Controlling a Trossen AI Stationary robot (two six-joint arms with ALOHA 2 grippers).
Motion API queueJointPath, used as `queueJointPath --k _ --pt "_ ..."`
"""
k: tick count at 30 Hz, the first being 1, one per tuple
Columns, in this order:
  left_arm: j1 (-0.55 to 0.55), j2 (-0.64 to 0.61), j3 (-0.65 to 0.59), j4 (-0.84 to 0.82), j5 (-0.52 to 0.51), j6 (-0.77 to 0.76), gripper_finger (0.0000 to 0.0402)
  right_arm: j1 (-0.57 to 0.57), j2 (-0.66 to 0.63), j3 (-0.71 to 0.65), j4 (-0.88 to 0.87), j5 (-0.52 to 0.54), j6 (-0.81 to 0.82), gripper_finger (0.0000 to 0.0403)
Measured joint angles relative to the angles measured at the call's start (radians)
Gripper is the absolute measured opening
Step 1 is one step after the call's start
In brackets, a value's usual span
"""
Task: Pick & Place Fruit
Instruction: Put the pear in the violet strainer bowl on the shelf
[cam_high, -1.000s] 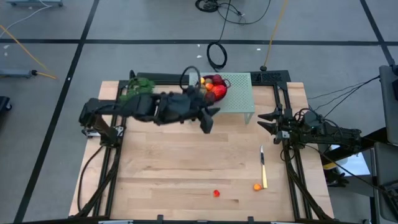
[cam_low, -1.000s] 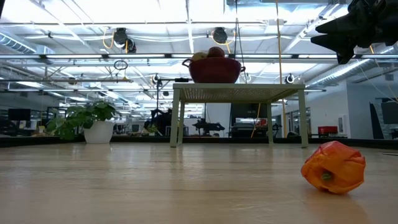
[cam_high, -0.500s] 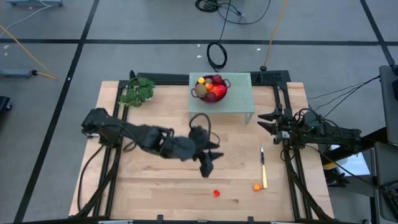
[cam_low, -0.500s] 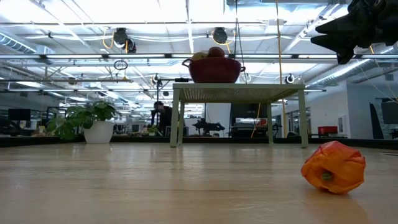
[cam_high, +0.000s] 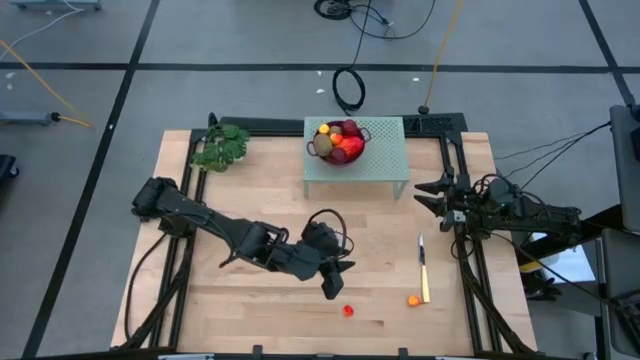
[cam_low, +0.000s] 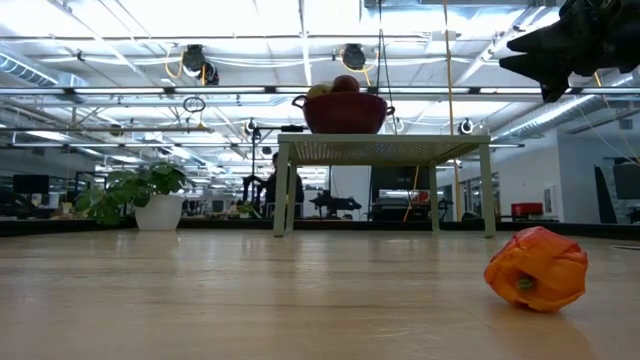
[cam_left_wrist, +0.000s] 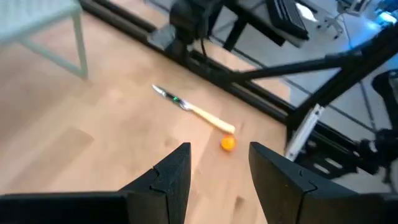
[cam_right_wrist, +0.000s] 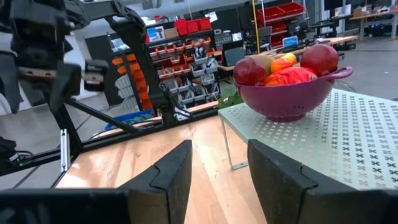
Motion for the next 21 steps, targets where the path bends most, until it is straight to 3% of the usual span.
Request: queueJointPath --k 9,14,21 --pt "-0.002 -0.013 -0.146 0.016 0.087 -0.028 0.0161 0.000 0.000 0.000 0.003 -0.002 0.088 0.0151" --pt "-0.002 -0.029 -0.194 0.016 0.145 0.009 0.0161 0.000 0.000 0.000 0.008 -0.053 0.120 0.0151" --pt "0.002 -0.096 -0.296 0.065 0.193 0.091 0.0161 0.000 0.002 0.000 0.131 -0.078 0.229 0.0151"
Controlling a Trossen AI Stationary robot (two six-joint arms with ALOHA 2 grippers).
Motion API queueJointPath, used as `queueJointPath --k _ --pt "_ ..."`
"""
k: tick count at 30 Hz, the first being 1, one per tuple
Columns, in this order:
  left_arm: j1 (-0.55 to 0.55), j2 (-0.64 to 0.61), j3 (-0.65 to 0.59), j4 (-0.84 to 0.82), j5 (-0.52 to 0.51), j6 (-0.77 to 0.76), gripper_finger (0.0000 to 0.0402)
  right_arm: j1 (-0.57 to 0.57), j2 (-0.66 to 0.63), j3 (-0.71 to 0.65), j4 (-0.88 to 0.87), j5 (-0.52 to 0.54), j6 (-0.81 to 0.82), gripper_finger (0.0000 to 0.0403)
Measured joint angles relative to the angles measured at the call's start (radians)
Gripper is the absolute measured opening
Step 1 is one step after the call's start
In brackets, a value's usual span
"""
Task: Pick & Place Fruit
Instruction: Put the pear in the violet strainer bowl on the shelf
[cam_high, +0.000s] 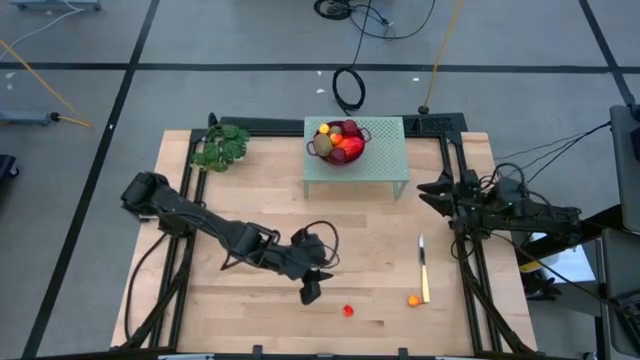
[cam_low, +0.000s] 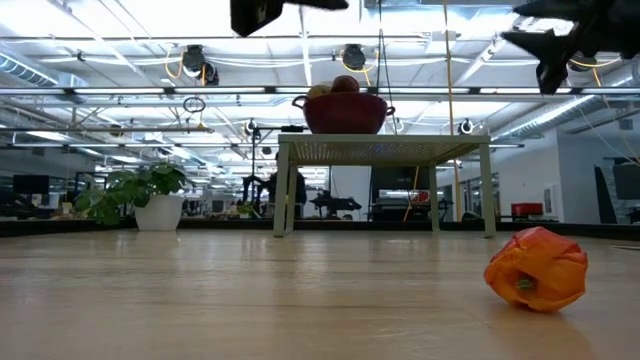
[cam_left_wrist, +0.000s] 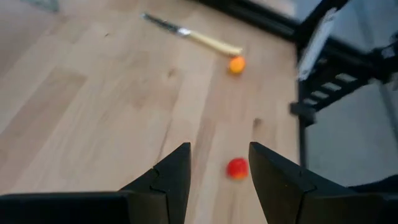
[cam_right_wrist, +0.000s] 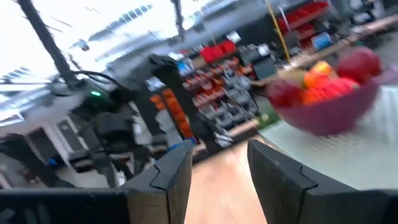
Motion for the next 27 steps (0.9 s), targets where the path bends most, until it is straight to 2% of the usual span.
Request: queueJointPath --k 6,10,14,19,27 --pt "0.025 -0.132 -0.180 0.150 0.031 0.013 0.0161 0.000 0.053 0.001 0.127 -0.059 0.010 0.0151" --pt "0.025 -0.234 -0.305 0.208 0.019 0.013 0.0161 0.000 0.156 0.000 0.223 -0.099 0.046 0.0151" --pt "0.026 -0.330 -0.399 0.212 -0.024 0.008 0.0161 0.024 0.292 0.000 0.394 -0.133 0.069 0.0151" --pt "0.030 -0.443 -0.485 0.213 -0.045 0.029 0.0161 0.093 0.451 0.005 0.580 -0.129 0.051 0.0151" --pt "0.044 -0.615 -0.612 0.213 -0.044 0.078 0.0161 0.205 0.632 0.142 0.583 -0.042 -0.110 0.0151"
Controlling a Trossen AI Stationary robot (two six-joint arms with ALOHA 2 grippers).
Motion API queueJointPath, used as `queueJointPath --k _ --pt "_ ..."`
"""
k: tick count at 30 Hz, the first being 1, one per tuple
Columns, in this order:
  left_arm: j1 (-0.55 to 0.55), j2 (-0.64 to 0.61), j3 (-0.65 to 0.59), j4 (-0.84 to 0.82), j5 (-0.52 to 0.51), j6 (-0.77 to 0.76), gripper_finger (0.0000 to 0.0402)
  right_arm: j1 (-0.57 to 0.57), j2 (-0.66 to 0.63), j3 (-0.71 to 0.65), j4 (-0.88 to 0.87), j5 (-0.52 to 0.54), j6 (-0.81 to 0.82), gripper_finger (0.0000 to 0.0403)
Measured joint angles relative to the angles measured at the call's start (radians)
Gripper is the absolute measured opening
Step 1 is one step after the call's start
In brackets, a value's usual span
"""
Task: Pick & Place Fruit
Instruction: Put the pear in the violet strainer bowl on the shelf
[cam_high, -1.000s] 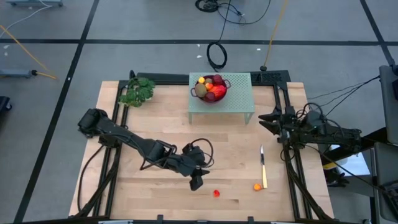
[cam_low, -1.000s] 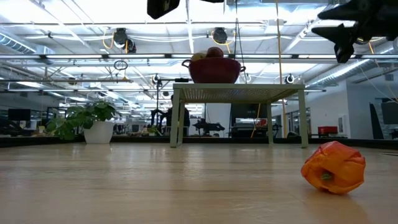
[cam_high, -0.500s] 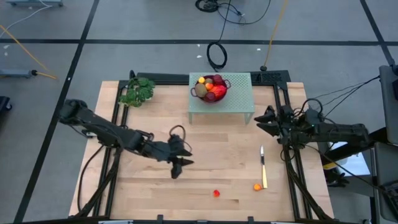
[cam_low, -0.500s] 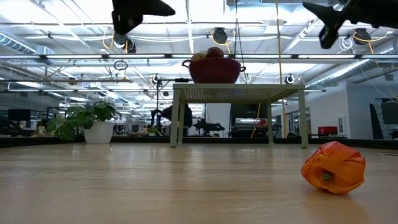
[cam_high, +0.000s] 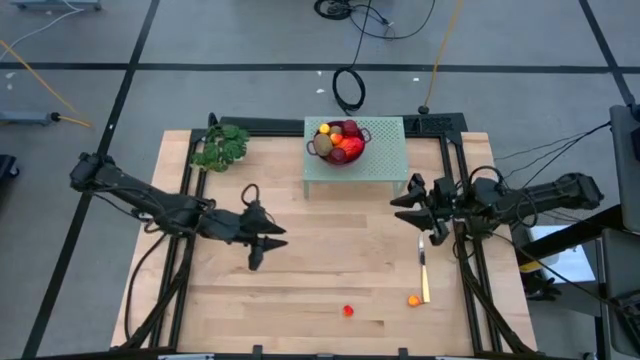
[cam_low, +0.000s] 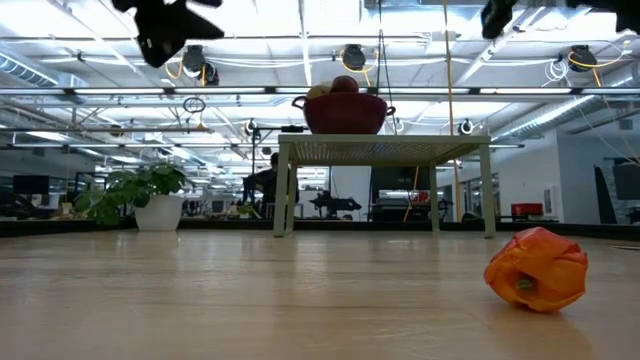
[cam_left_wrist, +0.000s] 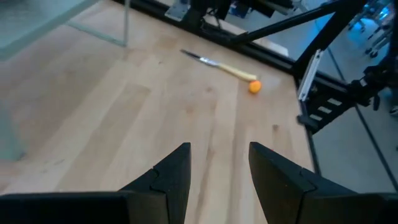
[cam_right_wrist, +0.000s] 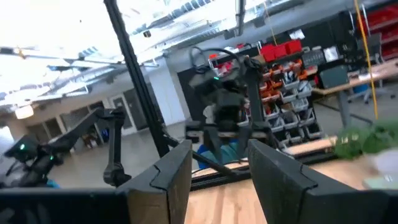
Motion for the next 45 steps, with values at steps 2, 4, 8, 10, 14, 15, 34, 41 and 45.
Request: queueJointPath --k 2,4,8,10,14,15,34,41,45 --pt "0.005 -0.042 -0.033 -0.005 0.000 0.016 0.0161 0.026 0.045 0.045 -0.012 0.022 -0.042 0.0151" --pt "0.013 -0.088 -0.066 0.003 0.013 0.034 0.0161 0.052 0.093 0.087 -0.041 0.038 -0.076 0.0151" --pt "0.038 -0.178 -0.131 0.011 0.054 0.055 0.0161 0.091 0.190 0.179 -0.142 0.052 -0.103 0.0151" --pt "0.053 -0.218 -0.161 0.030 0.053 0.066 0.0161 0.105 0.238 0.228 -0.207 0.049 -0.102 0.0151" --pt "0.069 -0.289 -0.213 0.031 0.053 0.118 0.0161 0.132 0.334 0.327 -0.354 0.045 -0.144 0.0151" --pt "0.071 -0.301 -0.222 0.033 0.053 0.122 0.0161 0.139 0.356 0.356 -0.397 0.045 -0.157 0.0151" --pt "0.075 -0.468 -0.302 0.017 0.162 0.233 0.0161 0.275 0.814 0.799 -0.813 0.043 -0.091 0.0151" --pt "0.075 -0.505 -0.302 -0.020 0.223 0.256 0.0161 0.324 0.967 0.898 -0.909 0.005 0.030 0.0151" --pt "0.075 -0.516 -0.302 -0.020 0.244 0.290 0.0161 0.353 1.038 0.919 -0.907 -0.022 0.093 0.0151"
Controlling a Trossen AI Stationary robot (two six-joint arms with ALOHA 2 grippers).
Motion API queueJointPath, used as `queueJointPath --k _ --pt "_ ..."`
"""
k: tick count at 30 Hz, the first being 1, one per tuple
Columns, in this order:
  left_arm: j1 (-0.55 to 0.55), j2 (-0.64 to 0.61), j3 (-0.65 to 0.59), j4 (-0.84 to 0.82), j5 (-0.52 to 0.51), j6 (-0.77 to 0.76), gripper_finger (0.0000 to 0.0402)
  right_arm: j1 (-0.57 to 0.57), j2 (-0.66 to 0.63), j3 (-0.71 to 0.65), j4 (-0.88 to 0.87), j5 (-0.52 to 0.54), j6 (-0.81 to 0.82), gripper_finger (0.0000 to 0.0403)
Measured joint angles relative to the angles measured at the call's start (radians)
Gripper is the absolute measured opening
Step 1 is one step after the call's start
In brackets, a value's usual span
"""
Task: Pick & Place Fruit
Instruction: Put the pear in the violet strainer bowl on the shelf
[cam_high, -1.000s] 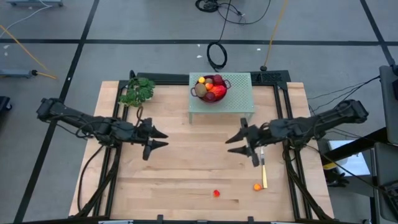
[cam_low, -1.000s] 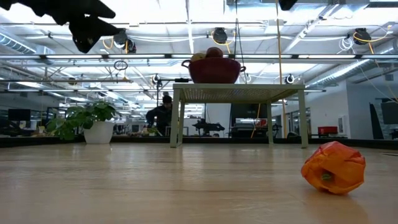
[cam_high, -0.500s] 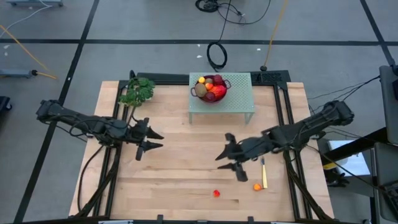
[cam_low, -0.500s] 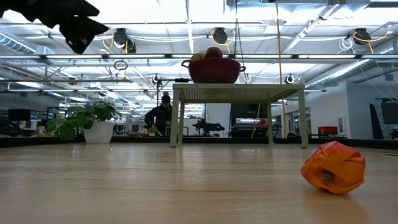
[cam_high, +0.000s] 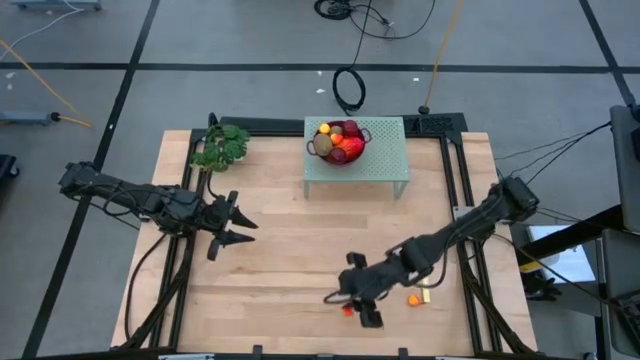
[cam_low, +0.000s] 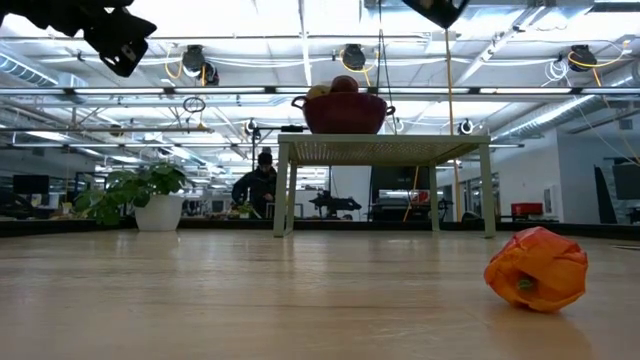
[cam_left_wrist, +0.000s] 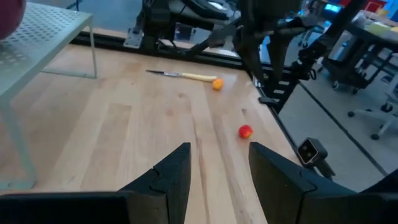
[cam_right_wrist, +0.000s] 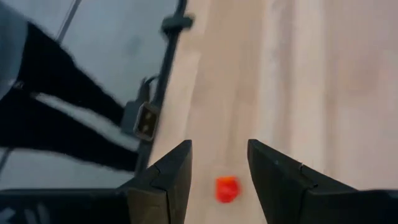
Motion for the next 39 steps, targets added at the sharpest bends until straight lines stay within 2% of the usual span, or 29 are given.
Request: queueJointPath --k 4,9,21,27,32,39 --pt "0.000 -0.005 0.000 -0.004 0.002 0.011 0.0161 0.014 0.067 0.017 0.002 -0.065 0.048 0.0151" --pt "0.000 -0.006 0.000 -0.010 0.040 0.012 0.0161 0.031 0.133 0.022 0.025 -0.094 0.053 0.0151" --pt "0.000 -0.005 0.000 -0.010 0.069 -0.014 0.0161 0.044 0.236 0.022 0.012 -0.120 -0.058 0.0151" --pt "0.000 -0.005 0.000 -0.010 0.070 -0.029 0.0161 0.043 0.280 0.020 -0.023 -0.116 -0.132 0.0151" --pt "0.000 -0.005 0.000 -0.009 0.070 -0.036 0.0161 0.043 0.281 0.020 -0.045 -0.038 -0.156 0.0151" --pt "0.000 -0.005 0.000 -0.009 0.070 -0.048 0.0161 0.044 0.281 0.020 -0.045 -0.038 -0.250 0.0151"
